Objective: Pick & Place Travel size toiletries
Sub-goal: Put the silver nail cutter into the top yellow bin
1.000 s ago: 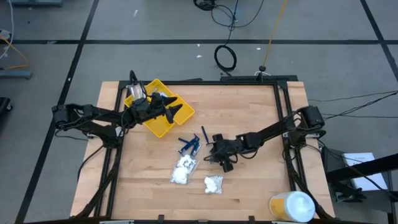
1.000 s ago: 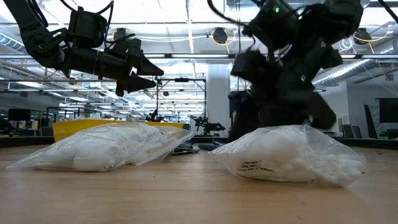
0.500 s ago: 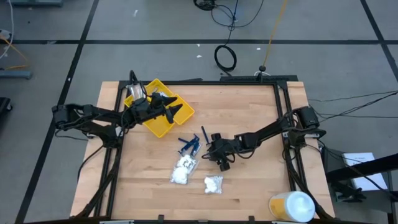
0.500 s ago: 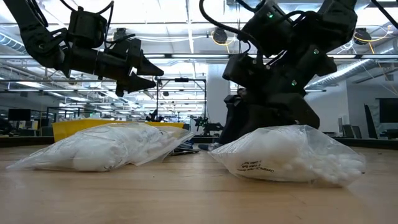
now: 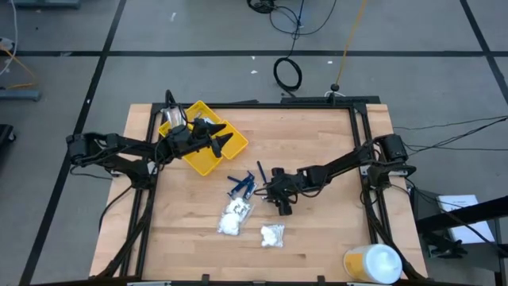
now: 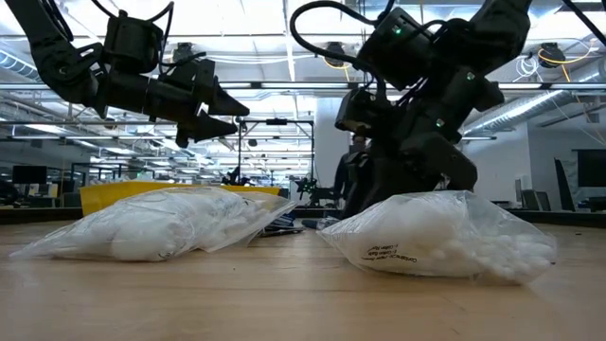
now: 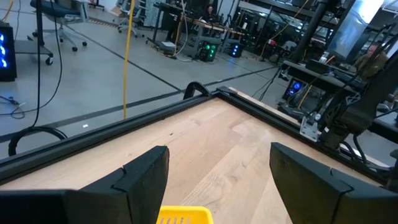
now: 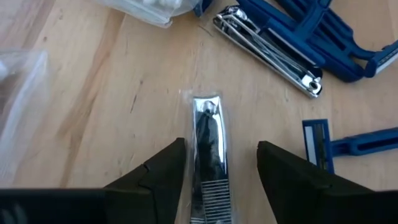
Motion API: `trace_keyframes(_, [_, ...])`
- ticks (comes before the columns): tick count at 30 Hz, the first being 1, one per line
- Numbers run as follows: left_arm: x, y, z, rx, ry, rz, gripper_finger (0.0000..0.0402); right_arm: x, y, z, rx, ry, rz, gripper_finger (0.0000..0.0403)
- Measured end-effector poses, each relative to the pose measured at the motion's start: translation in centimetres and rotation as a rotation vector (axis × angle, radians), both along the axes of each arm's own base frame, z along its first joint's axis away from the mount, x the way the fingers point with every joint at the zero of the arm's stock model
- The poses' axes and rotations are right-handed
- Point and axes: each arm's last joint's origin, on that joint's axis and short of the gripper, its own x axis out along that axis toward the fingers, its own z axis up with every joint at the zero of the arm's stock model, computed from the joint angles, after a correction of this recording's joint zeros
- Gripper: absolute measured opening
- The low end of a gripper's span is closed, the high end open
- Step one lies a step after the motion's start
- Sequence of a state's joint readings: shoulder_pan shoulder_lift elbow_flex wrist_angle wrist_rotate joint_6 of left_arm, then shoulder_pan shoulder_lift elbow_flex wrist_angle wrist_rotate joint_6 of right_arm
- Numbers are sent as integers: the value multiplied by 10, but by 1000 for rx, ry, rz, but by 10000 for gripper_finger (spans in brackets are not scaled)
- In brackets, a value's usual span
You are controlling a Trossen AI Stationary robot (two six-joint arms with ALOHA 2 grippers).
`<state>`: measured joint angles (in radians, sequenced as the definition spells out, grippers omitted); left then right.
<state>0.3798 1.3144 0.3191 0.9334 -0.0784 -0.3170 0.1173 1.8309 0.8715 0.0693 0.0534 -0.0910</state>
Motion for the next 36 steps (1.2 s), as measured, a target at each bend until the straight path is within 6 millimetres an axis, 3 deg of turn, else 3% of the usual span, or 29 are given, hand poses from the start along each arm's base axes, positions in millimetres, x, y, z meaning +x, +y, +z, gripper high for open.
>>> trace_keyframes(14, [0, 0, 0, 5, 7, 0, 271, -3, 0, -1, -7, 33, 29, 71])
trace_keyframes(17, [0, -1, -1, 5, 9, -7, 271, -1, -4, 8, 20, -15, 37, 43])
trace_keyframes(21, [2, -6, -1, 50, 32, -72, 271, -1, -7, 26, 41, -93, 44, 42])
trace_keyframes(26, [7, -20, 1, 175, 59, -146, 271, 1, -6, 62, 5, -330, 106, 42])
trace_keyframes(32, [15, -43, 3, 358, 97, -302, 271, -8, -15, 81, -37, -767, 111, 42])
trace_keyframes(36, [23, -57, 13, 418, 61, -378, 271, -26, -24, 80, -6, -991, 57, 42])
